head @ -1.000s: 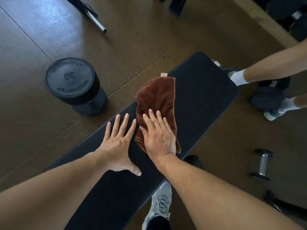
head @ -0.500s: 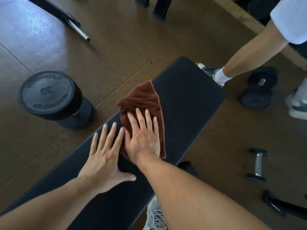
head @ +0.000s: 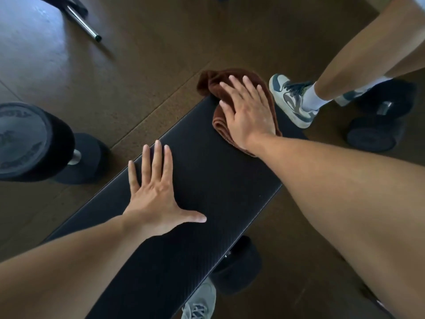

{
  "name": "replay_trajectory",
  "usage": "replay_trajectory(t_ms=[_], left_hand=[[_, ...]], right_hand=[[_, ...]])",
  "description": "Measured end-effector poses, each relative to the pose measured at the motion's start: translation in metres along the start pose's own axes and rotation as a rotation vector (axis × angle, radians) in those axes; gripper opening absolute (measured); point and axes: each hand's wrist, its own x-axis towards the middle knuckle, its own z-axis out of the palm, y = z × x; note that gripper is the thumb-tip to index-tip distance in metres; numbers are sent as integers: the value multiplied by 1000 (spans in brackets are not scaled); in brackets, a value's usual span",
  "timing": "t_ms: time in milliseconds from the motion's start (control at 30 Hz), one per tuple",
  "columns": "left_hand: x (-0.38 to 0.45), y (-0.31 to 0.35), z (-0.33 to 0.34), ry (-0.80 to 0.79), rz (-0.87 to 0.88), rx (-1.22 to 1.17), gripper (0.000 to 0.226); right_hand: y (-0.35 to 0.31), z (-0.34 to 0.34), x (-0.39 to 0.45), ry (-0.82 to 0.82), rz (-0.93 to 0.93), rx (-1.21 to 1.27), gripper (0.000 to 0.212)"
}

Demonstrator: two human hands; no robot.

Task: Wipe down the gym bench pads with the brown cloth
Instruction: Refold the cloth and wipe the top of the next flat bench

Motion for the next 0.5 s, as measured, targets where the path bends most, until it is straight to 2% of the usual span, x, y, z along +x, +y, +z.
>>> replay_trajectory(t_ms=[200,333,500], left_hand=[[1,6,-9,-105,-56,16,168],[0,8,-12,-122,-60,14,169],[0,7,-11,-101,-47,28,170]], right_hand=[[47,-11,-24,-1,207,95,54],[70,-8,-69,70,413,131,55],[50,11,-113,128,451,84,53]])
